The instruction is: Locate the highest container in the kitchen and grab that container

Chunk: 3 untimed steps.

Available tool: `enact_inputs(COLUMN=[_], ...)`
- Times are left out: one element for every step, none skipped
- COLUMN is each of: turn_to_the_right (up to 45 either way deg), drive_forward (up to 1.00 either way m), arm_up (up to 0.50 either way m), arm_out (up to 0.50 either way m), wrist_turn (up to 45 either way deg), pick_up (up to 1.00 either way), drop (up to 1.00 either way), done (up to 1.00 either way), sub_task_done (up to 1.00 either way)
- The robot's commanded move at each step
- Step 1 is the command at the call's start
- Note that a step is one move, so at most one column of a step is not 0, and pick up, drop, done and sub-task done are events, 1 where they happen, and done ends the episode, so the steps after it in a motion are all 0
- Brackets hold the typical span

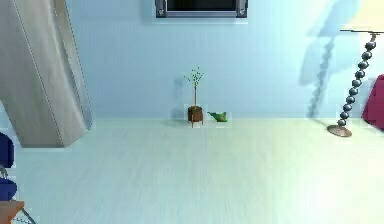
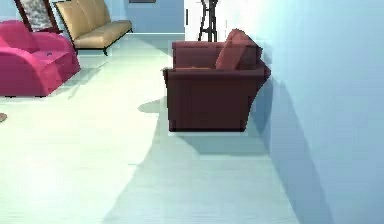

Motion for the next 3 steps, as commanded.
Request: enact_inputs(turn_to_the_right=[45.0,42.0,0.0], drive_forward=[0.00,0.00,0.25], arm_up=[0.00,0.00,0.00], arm_out=[0.00,0.00,0.00], wrist_turn=[0.0,0.0,0.0], pick_up=[0.00,0.00,0.00], drop=[0.00,0.00,0.00], done=[0.00,0.00,0.00], sub_task_done=[0.00,0.00,0.00])
